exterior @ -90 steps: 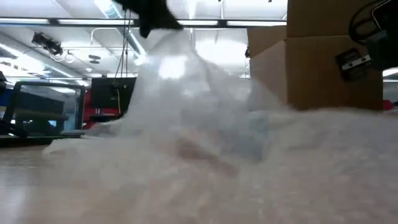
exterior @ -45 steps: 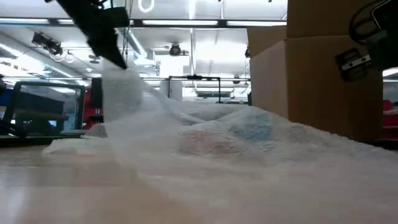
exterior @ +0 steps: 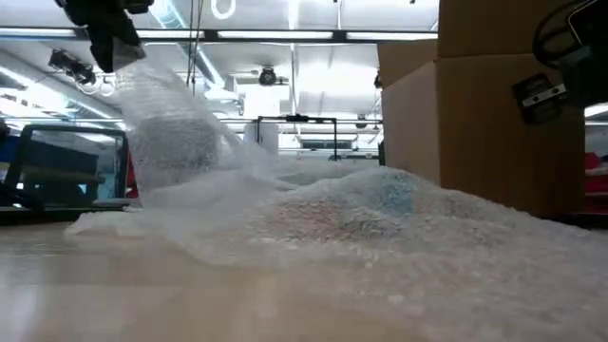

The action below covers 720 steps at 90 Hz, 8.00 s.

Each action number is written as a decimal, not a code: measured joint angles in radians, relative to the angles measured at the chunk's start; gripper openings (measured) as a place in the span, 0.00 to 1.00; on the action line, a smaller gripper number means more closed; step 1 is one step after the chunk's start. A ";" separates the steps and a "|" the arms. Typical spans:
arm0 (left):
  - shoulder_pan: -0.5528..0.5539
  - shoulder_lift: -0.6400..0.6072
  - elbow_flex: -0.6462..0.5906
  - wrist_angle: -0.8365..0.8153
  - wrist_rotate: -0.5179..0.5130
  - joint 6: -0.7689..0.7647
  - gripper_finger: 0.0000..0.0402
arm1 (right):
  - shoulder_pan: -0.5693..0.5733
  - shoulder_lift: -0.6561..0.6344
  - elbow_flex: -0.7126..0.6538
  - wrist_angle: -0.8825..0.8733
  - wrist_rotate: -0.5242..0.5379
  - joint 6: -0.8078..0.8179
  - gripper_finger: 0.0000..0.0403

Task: Wrap mug
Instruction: Prepare the transparent bubble wrap, then move the purple mug to the middle left of the table

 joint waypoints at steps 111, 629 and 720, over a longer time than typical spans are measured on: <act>-0.723 0.014 -0.200 0.917 -0.049 -0.155 0.31 | 0.000 0.000 0.000 -0.002 0.000 -0.040 0.01; -0.884 0.989 0.645 -0.386 -0.538 -0.194 0.31 | 0.261 1.691 1.208 -0.480 0.459 0.662 0.00; -1.064 0.726 0.347 -0.336 -0.329 -0.630 0.31 | 0.324 1.690 1.231 -0.472 0.545 0.735 0.00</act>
